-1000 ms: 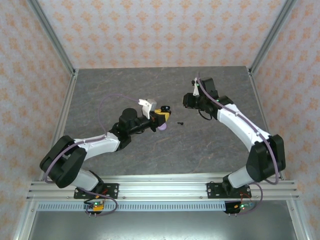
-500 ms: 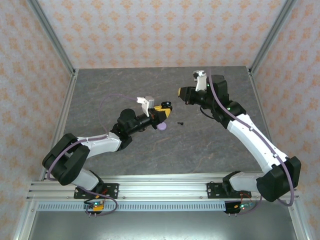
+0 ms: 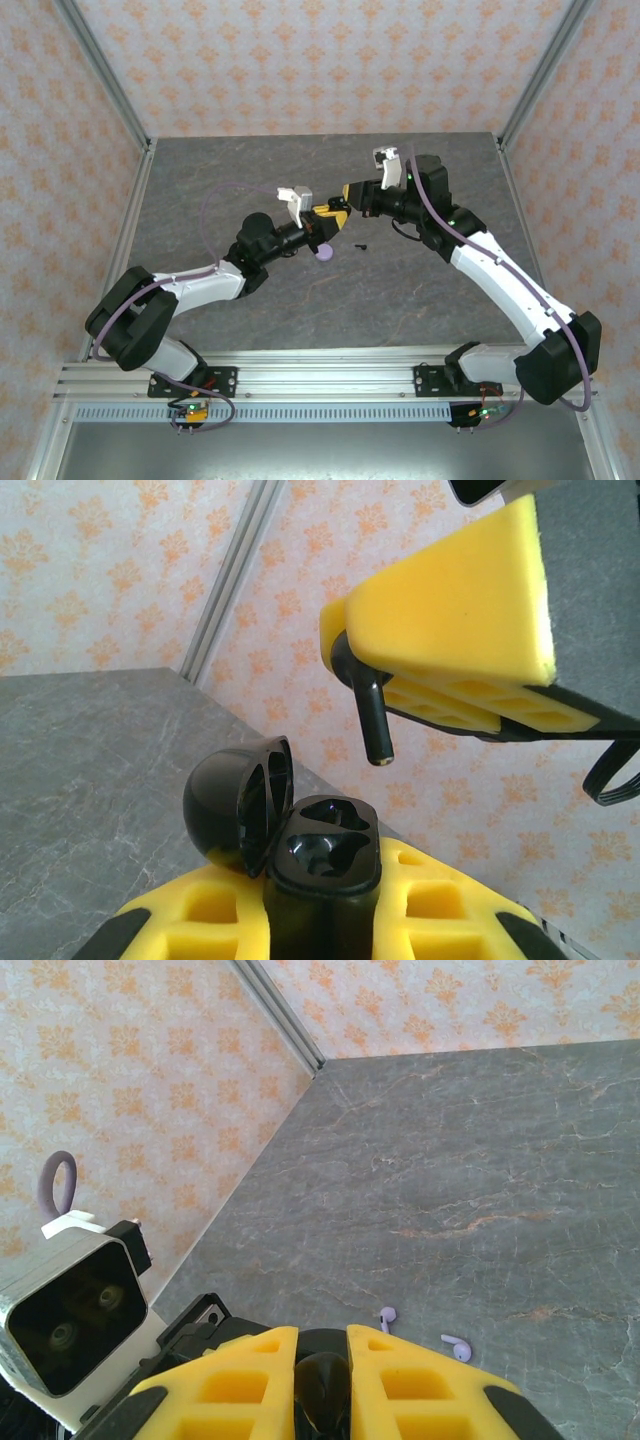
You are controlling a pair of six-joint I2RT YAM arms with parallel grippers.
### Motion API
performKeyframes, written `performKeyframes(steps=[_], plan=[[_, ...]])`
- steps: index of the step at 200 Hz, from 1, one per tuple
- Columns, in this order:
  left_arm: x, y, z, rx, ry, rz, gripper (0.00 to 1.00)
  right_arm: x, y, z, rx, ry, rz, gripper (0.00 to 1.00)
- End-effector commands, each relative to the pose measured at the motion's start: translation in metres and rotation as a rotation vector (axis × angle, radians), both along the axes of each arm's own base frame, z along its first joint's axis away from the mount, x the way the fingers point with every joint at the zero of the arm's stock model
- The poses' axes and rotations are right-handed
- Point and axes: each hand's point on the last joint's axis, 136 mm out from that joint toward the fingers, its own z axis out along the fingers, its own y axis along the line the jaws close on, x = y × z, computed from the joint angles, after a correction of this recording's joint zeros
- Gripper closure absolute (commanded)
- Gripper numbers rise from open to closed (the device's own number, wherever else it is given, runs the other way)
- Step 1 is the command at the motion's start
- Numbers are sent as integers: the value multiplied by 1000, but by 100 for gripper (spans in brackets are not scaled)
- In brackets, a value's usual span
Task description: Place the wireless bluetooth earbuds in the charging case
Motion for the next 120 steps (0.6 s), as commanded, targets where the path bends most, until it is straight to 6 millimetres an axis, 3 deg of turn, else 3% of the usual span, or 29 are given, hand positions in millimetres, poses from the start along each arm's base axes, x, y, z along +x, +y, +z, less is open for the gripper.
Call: performKeyframes(steps=[1, 120], plan=[[-5, -4, 27, -47, -50, -25, 82, -4, 4, 10, 24, -47, 29, 82], [-7, -4, 33, -48, -59, -33, 82, -4, 3, -1, 11, -26, 28, 82]])
